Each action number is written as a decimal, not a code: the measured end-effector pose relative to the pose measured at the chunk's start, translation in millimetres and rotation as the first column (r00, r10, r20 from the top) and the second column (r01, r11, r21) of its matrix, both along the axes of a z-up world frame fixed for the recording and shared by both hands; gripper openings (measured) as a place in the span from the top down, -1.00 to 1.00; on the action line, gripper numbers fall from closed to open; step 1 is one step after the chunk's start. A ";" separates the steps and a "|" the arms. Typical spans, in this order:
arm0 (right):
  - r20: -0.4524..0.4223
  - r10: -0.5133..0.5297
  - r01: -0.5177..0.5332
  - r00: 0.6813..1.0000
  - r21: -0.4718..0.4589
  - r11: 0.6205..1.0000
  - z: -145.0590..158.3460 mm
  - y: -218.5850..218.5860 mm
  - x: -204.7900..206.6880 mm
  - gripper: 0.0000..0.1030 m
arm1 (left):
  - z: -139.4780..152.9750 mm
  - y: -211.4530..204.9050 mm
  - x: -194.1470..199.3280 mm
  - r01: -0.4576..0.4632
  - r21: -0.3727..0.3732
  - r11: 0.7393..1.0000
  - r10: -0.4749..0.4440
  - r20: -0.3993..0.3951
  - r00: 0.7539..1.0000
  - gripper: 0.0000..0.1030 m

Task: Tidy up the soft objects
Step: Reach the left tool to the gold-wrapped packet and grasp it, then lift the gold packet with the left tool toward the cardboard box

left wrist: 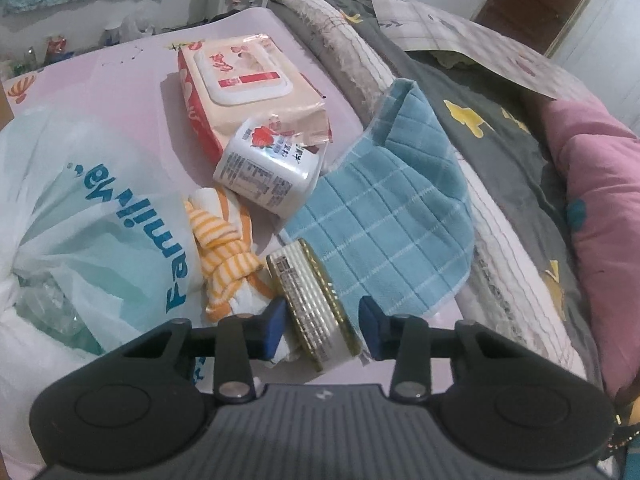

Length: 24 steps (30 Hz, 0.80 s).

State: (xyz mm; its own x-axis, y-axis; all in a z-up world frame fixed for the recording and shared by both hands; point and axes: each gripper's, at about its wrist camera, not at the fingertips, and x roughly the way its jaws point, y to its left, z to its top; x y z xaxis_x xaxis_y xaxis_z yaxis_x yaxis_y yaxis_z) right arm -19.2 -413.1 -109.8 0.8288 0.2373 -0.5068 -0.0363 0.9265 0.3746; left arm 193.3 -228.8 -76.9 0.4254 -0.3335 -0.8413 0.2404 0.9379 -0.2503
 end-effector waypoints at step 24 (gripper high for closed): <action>-0.004 -0.017 0.017 1.000 -0.001 1.000 4.4 -0.4 -11.7 -0.48 | 5.2 16.6 -4.8 -0.048 -0.109 0.993 0.047 -0.008 0.999 0.41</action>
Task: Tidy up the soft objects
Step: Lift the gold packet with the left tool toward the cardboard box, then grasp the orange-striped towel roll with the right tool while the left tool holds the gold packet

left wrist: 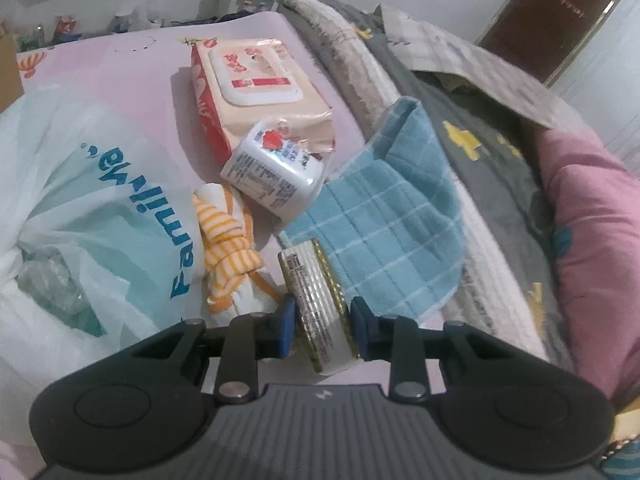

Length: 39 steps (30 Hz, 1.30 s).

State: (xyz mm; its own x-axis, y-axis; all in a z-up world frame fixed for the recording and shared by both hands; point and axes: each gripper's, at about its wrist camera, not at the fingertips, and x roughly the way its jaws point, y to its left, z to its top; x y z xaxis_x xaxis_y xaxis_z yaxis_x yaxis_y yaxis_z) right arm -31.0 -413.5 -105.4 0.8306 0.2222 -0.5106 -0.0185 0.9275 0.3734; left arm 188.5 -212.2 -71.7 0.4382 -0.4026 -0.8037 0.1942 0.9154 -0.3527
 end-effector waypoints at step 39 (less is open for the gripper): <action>-0.119 0.309 -0.319 0.944 -0.080 0.944 13.0 65.6 174.5 -0.25 | 70.4 130.4 -49.6 -0.178 -0.182 0.967 0.212 0.192 0.958 0.50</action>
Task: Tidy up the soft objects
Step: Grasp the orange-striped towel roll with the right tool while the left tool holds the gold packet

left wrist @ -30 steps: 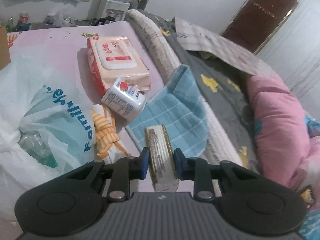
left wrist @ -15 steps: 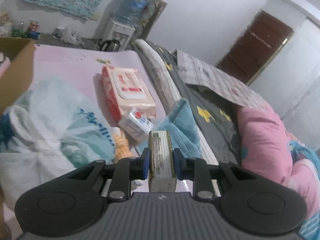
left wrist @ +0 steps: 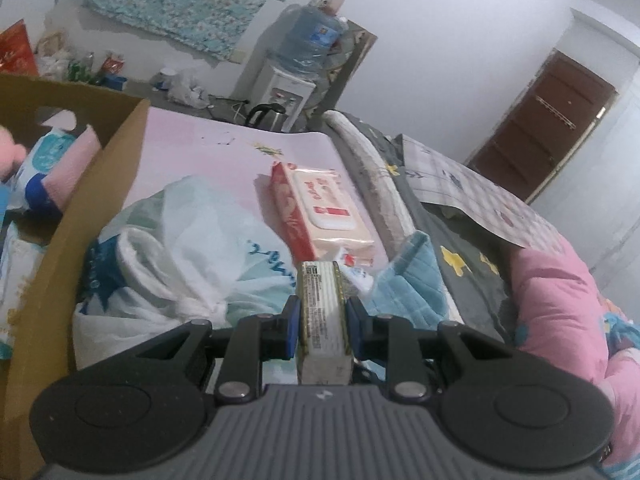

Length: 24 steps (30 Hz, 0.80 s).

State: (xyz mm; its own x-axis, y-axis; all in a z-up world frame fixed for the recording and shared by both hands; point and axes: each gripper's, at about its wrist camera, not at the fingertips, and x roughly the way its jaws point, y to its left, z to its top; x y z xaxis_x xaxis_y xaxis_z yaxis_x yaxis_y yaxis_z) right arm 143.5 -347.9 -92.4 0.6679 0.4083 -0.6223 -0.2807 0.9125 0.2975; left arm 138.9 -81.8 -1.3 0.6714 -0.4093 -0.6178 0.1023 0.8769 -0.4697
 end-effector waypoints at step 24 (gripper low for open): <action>-0.191 -0.148 0.194 0.970 0.253 0.948 2.3 -60.1 -89.8 0.26 | 4.4 -19.7 -48.5 0.122 -0.055 0.991 -0.122 0.002 0.993 0.51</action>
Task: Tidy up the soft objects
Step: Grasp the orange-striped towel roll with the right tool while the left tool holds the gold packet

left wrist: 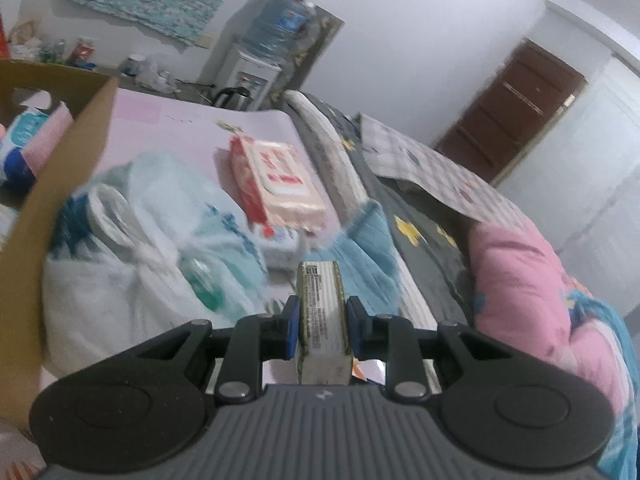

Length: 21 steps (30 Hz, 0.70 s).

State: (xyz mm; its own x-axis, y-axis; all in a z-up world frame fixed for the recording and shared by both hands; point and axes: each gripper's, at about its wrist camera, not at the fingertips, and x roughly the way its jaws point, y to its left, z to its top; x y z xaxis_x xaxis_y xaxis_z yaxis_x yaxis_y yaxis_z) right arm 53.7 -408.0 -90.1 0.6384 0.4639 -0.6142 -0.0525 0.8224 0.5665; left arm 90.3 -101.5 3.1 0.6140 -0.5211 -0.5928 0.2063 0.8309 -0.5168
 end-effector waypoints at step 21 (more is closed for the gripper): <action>-0.084 -0.031 0.041 0.996 0.130 0.991 -26.4 32.8 -107.9 0.23 | -97.4 7.0 -67.2 0.012 0.132 0.991 0.010 -0.160 0.987 0.47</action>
